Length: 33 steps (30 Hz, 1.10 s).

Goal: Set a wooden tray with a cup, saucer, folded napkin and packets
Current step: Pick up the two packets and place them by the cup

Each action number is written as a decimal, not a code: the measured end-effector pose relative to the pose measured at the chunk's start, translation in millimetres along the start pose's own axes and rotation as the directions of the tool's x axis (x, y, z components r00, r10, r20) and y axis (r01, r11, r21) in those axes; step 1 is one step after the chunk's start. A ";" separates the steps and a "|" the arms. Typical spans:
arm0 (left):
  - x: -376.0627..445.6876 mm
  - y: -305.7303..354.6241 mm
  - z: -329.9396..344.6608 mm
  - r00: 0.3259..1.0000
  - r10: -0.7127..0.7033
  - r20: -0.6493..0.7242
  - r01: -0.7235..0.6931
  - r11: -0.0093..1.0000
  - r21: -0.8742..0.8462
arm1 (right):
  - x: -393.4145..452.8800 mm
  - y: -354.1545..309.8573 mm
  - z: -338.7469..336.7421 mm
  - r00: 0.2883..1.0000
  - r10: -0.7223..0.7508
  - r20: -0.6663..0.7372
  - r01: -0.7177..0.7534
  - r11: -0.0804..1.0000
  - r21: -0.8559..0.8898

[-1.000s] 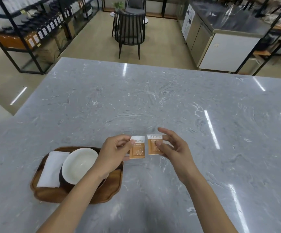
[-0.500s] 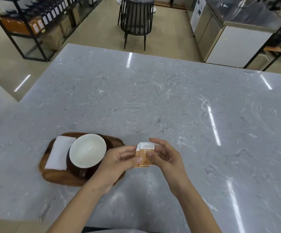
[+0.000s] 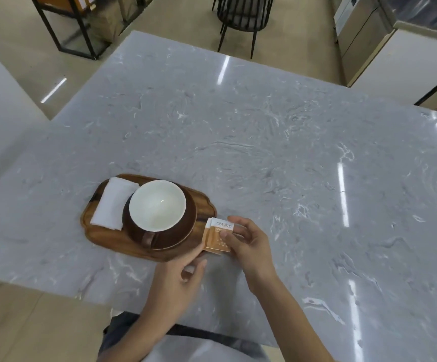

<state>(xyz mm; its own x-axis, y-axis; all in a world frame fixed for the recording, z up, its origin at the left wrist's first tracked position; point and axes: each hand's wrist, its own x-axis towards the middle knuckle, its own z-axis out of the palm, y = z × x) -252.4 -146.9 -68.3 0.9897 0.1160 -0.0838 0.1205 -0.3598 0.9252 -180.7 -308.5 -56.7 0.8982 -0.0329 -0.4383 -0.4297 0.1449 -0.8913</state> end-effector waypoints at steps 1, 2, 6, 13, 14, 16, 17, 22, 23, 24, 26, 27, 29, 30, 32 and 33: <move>-2.4 0.0 -1.6 0.999 0.030 -0.016 -0.030 0.999 0.030 | 1.9 1.1 2.9 1.000 -0.003 0.004 0.003 1.000 -0.015; -4.0 0.4 -3.2 0.998 0.061 -0.031 -0.059 0.996 0.060 | 4.2 2.0 6.2 1.000 -0.011 0.011 0.012 0.999 -0.032; -8.9 -2.8 -6.2 0.984 0.176 -0.024 -0.163 0.948 0.271 | 10.9 7.1 18.5 0.996 -0.086 0.024 0.089 0.984 -0.155; -13.9 -15.8 -4.1 0.942 0.333 0.037 -0.318 0.855 0.410 | 19.5 13.5 19.9 0.972 -0.231 0.041 0.225 0.864 -0.451; -12.0 -16.7 -3.8 0.934 0.352 0.068 -0.348 0.846 0.404 | 19.4 14.0 18.8 0.961 -0.268 0.060 0.263 0.836 -0.481; -6.9 -18.7 -4.0 0.925 0.358 0.124 -0.376 0.826 0.419 | 18.8 14.6 15.6 0.929 -0.359 0.092 0.349 0.765 -0.541; -3.9 -19.7 -4.6 0.925 0.351 0.147 -0.379 0.813 0.441 | 18.5 15.2 13.1 0.911 -0.400 0.106 0.387 0.735 -0.557; 4.6 -25.3 -9.8 0.904 0.358 0.232 -0.426 0.734 0.529 | 16.4 17.1 2.3 0.826 -0.510 0.241 0.534 0.569 -0.625; 4.5 -26.5 -10.6 0.901 0.360 0.243 -0.434 0.719 0.543 | 16.3 17.8 1.6 0.807 -0.519 0.282 0.557 0.511 -0.655; 3.9 -27.7 -11.0 0.897 0.364 0.251 -0.441 0.701 0.561 | 16.3 18.2 1.3 0.792 -0.525 0.311 0.568 0.449 -0.690; 1.9 -29.1 -11.0 0.892 0.367 0.265 -0.450 0.658 0.604 | 16.5 18.4 2.3 0.776 -0.539 0.328 0.564 0.359 -0.743; 1.1 -29.4 -10.9 0.893 0.359 0.271 -0.447 0.639 0.627 | 16.5 18.8 3.1 0.771 -0.547 0.327 0.560 0.337 -0.757; 0.1 -28.6 -10.4 0.904 0.330 0.271 -0.424 0.618 0.663 | 15.4 19.9 5.8 0.767 -0.552 0.328 0.556 0.315 -0.769; -0.2 -28.1 -10.1 0.912 0.310 0.268 -0.407 0.612 0.678 | 15.1 20.1 7.1 0.769 -0.548 0.328 0.554 0.317 -0.770; -0.9 -25.5 -9.3 0.925 0.273 0.262 -0.377 0.599 0.706 | 15.3 20.6 8.8 0.773 -0.544 0.326 0.557 0.335 -0.760; -1.0 -23.6 -9.1 0.929 0.261 0.262 -0.368 0.601 0.709 | 16.4 21.2 8.6 0.775 -0.542 0.325 0.559 0.347 -0.753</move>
<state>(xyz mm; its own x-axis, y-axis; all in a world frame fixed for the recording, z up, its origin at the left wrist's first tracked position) -256.9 -130.1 -86.7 0.9713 -0.2284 0.0663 -0.2375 -0.9156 0.3244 -174.3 -297.4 -81.8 0.9591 0.2173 0.1814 0.2828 -0.7133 -0.6413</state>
